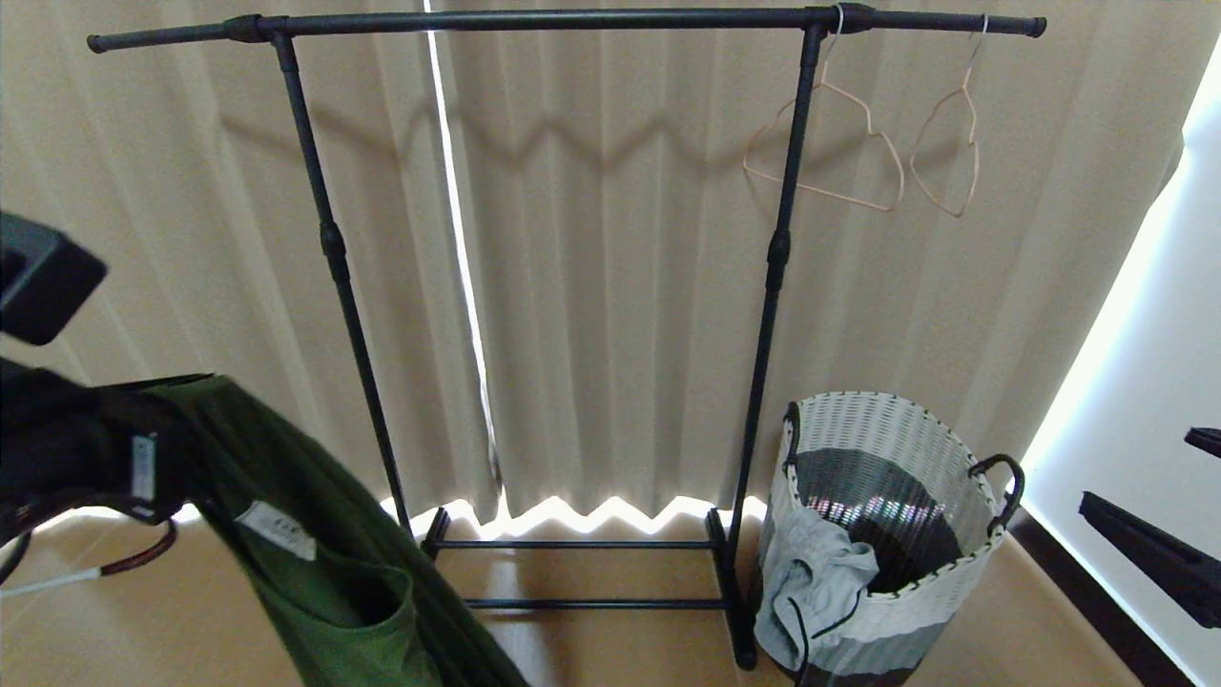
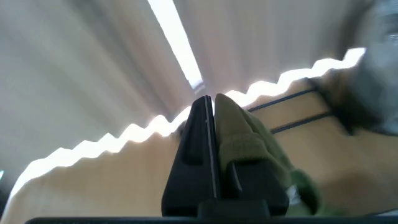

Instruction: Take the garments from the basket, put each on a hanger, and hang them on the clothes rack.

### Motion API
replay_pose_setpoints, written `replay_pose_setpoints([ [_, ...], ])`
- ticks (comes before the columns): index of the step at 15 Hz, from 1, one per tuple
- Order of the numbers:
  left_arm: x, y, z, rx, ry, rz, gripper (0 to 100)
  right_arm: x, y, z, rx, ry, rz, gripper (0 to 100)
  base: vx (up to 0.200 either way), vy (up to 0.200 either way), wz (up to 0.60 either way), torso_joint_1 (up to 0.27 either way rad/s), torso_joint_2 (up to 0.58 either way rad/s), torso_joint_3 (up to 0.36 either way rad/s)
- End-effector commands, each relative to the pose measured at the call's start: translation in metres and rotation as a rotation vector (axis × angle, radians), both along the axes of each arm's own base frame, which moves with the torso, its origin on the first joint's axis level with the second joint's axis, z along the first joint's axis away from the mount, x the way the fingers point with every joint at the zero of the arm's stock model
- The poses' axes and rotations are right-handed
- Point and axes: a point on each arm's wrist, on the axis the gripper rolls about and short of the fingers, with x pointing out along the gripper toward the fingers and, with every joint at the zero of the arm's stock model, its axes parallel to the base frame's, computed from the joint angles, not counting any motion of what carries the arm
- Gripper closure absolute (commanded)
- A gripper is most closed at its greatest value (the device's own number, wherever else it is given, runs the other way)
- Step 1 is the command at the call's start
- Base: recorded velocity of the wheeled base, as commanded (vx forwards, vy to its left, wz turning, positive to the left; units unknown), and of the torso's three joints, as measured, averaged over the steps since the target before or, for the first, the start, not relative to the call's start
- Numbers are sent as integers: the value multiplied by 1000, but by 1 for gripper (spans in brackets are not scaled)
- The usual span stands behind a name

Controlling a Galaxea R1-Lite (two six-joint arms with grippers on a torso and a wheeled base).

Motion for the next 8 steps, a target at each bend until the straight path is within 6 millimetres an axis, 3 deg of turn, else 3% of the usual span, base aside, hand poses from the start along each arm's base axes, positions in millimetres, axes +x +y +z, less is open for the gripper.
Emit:
replay_pose_setpoints([
  [1, -69, 36, -29, -69, -81, 158, 100, -21, -7, -10, -8, -38, -93, 0, 0, 0, 0, 0, 0, 0],
  [4, -96, 41, -51, -171, -107, 157, 100, -31, -8, -13, -7, -63, -118, 0, 0, 0, 0, 0, 0, 0],
  [8, -98, 39, -59, -220, -89, 107, 100, -43, -7, -37, -6, -32, -124, 0, 0, 0, 0, 0, 0, 0],
])
